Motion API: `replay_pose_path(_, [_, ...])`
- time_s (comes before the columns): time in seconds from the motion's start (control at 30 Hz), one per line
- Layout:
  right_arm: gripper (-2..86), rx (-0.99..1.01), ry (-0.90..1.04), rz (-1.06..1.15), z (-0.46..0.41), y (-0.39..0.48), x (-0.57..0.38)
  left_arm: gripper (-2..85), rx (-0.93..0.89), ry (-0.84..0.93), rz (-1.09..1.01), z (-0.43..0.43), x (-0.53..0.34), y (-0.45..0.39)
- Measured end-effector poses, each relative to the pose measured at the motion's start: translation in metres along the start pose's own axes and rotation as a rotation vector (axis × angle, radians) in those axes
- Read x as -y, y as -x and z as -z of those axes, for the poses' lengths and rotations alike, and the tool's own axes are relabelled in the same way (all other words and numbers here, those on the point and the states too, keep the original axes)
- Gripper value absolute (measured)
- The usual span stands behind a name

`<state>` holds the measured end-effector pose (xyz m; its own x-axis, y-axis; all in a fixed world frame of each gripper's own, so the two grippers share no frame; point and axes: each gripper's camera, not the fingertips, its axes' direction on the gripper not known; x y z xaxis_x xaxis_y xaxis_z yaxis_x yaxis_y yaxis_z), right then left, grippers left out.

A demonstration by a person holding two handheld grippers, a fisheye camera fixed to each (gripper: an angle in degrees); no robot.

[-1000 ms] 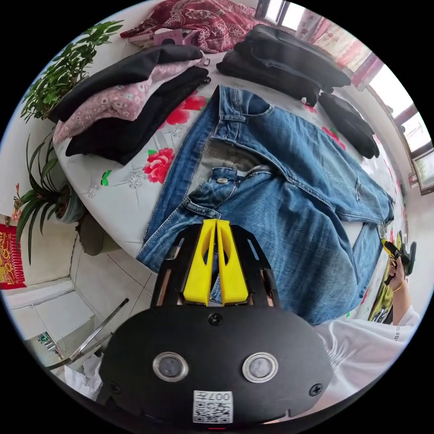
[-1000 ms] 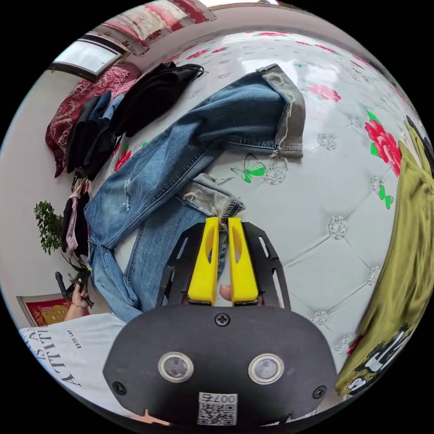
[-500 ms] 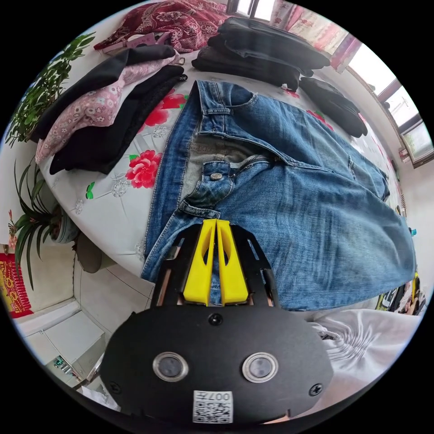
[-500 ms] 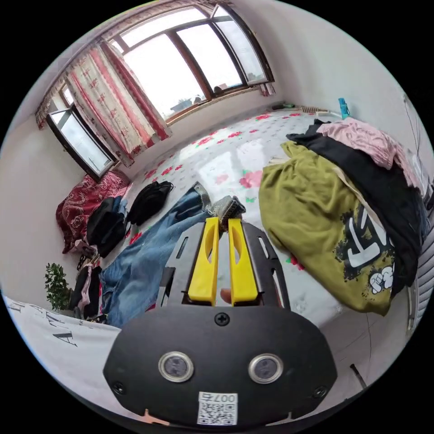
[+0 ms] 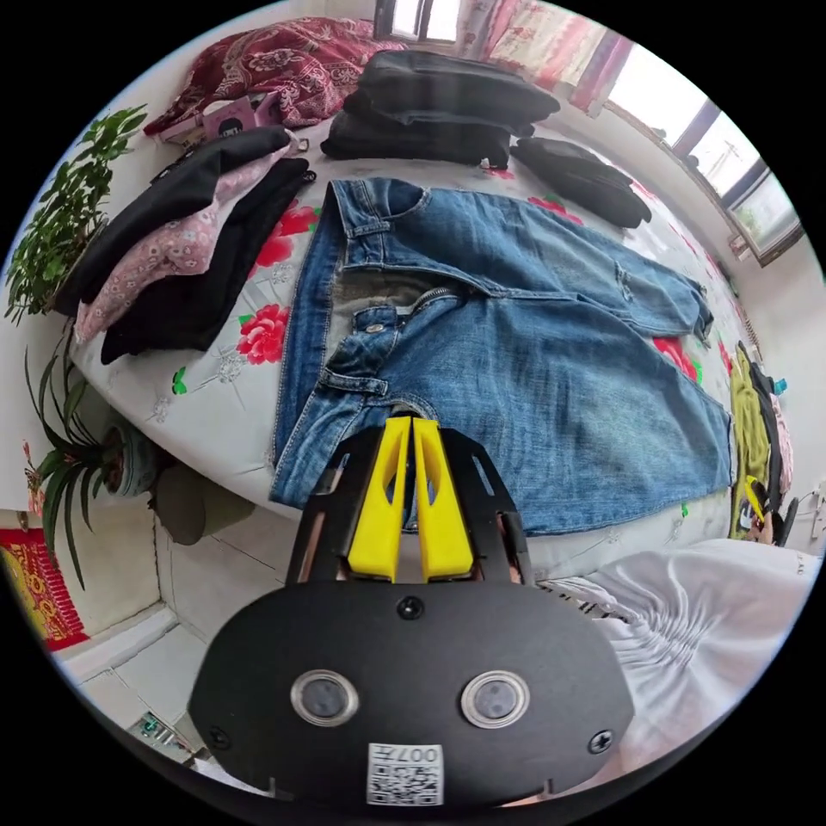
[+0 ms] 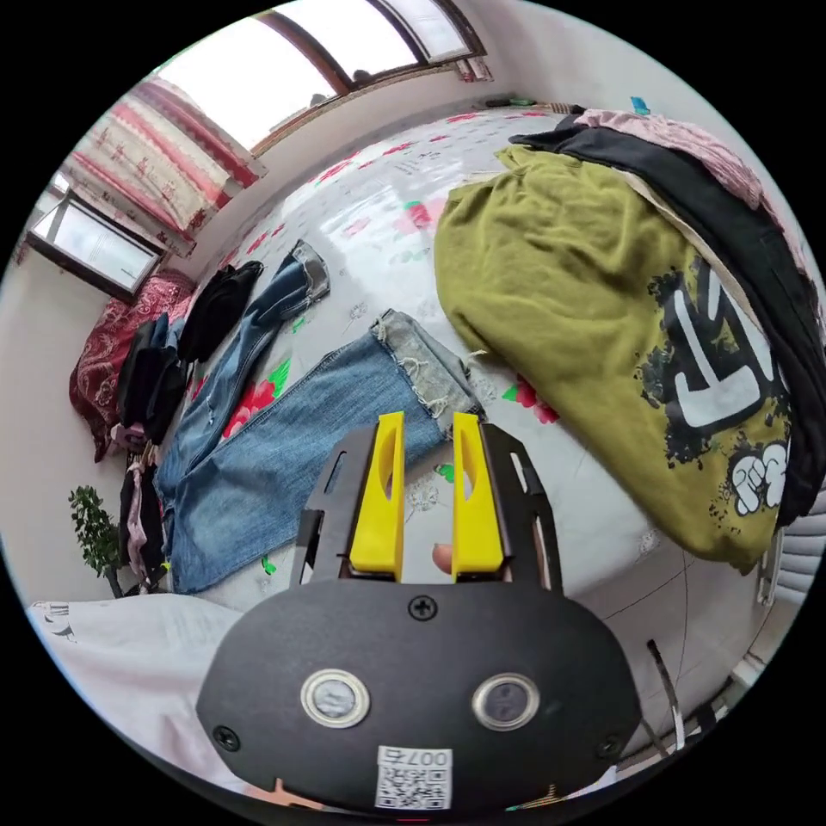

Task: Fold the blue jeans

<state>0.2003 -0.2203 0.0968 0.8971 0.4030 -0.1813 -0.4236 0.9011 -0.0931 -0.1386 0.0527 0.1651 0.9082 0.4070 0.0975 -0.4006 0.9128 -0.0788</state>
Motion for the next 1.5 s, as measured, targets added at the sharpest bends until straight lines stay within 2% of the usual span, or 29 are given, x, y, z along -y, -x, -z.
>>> replay_pose_path(0.13, [2.3,-0.071,0.163,0.059,-0.054,0.023,0.009,-0.9,0.216,0.078,-0.142,-0.023,0.004,-0.034])
replay_pose_path(0.27, [0.5,-0.288,0.245,0.205,-0.062,0.036,-0.019,-0.9,0.325,0.227,-0.286,-0.027,0.000,-0.045])
replay_pose_path(0.33, [0.2,-0.308,0.268,0.257,-0.054,0.032,-0.036,-0.9,0.278,0.243,-0.268,-0.024,-0.010,-0.034])
replay_pose_path(0.4, [0.1,-0.307,0.301,0.194,-0.039,0.017,-0.046,-0.9,0.179,0.247,-0.222,-0.016,-0.019,-0.024])
replay_pose_path(0.43, [0.1,-0.324,0.291,0.186,-0.033,0.016,-0.047,-0.9,0.151,0.179,-0.191,-0.001,-0.027,-0.020])
replay_pose_path(0.53, [0.7,-0.319,0.093,0.222,0.010,0.029,-0.038,-0.9,0.194,-0.171,-0.028,0.066,-0.049,-0.011])
replay_pose_path(0.6, [1.9,-0.226,-0.025,0.236,0.026,0.044,-0.006,-0.9,0.151,-0.279,0.022,0.090,-0.047,-0.010])
replay_pose_path(0.77, [3.7,0.014,-0.043,0.264,-0.024,0.077,0.094,-1.0,0.058,-0.219,-0.028,0.065,0.029,-0.038])
replay_pose_path(0.87, [4.7,0.023,0.045,0.290,-0.078,0.106,0.156,-1.0,-0.048,-0.205,-0.011,0.043,0.075,-0.050])
replay_pose_path(1.07, [5.9,0.070,0.166,0.259,-0.157,0.127,0.229,-1.0,0.021,-0.104,-0.022,0.000,0.148,-0.070])
replay_pose_path(1.13, [5.0,-0.029,0.182,0.287,-0.163,0.136,0.232,-1.0,0.057,-0.056,-0.016,-0.016,0.160,-0.071])
replay_pose_path(1.23, [2.0,-0.154,0.281,0.496,-0.159,0.156,0.234,-1.0,0.082,-0.003,-0.028,-0.039,0.167,-0.069])
replay_pose_path(1.3, [1.0,-0.330,0.193,0.616,-0.120,0.158,0.243,-1.0,0.092,-0.029,-0.064,-0.039,0.168,-0.070])
replay_pose_path(1.43, [0.5,-0.205,0.173,0.622,-0.079,0.148,0.267,-1.0,0.162,-0.074,-0.157,-0.038,0.164,-0.083])
replay_pose_path(1.5, [0.5,-0.269,0.223,0.617,-0.098,0.147,0.263,-1.0,0.153,-0.094,-0.120,-0.036,0.160,-0.082])
